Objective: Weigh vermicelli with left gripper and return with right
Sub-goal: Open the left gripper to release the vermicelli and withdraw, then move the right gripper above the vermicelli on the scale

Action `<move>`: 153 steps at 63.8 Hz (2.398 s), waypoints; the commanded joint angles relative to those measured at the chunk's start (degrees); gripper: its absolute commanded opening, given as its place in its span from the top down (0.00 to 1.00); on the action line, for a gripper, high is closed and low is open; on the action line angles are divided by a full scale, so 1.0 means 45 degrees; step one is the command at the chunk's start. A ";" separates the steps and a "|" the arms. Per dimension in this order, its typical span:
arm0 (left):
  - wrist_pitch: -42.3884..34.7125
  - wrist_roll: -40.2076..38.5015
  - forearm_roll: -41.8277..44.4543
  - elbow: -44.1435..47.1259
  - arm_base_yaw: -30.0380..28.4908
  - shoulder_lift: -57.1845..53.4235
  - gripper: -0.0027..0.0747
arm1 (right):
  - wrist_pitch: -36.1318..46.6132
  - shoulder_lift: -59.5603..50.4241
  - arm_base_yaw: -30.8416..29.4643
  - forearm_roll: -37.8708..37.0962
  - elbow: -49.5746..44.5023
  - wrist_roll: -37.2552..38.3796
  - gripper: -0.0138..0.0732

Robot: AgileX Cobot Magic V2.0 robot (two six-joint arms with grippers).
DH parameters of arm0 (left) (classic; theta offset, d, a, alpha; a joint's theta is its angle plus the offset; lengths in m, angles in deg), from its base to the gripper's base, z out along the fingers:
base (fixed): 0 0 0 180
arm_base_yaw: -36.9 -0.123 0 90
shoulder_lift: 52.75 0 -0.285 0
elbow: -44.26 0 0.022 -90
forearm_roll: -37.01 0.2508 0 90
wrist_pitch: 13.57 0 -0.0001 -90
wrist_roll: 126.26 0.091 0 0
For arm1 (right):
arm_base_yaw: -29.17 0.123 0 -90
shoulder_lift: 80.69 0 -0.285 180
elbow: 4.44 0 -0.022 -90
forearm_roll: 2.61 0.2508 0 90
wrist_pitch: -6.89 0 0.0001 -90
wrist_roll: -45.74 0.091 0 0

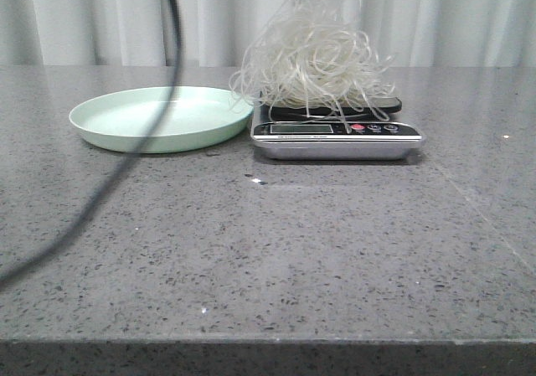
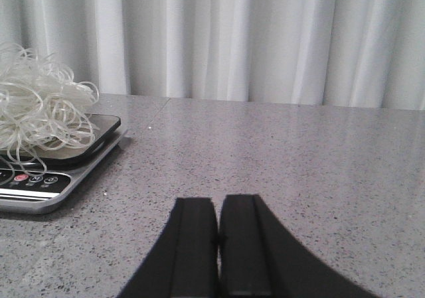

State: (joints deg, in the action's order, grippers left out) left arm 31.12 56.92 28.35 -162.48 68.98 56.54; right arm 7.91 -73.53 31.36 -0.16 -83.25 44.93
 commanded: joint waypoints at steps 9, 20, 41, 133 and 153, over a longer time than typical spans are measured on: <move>-0.1931 0.0011 0.0603 0.2379 -0.0022 -0.3696 0.17 | 0.1068 -0.0204 -0.0039 -0.0143 0.0100 -0.0040 0.63; -0.3860 0.0011 0.0603 0.6068 -0.0022 -0.6784 0.17 | 0.1068 -0.0204 -0.0039 -0.0143 0.0100 -0.0040 0.63; -0.6464 0.0011 0.0603 1.2757 -0.0022 -1.2617 0.17 | 0.1068 -0.0204 -0.0039 -0.0143 0.0100 -0.0040 0.63; -0.6277 0.0011 0.0603 1.8366 -0.0022 -2.0942 0.79 | -0.1859 0.3358 -0.0006 -0.0082 0.5339 0.0181 0.63; -0.6453 0.0011 0.0603 1.8366 -0.0022 -2.0942 0.79 | -0.2477 0.6603 0.0161 0.0265 0.6396 0.0181 0.62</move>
State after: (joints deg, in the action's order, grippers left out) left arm 7.15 56.98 31.39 -78.37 68.84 -38.35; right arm -7.24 -46.17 31.36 -0.04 -57.54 45.74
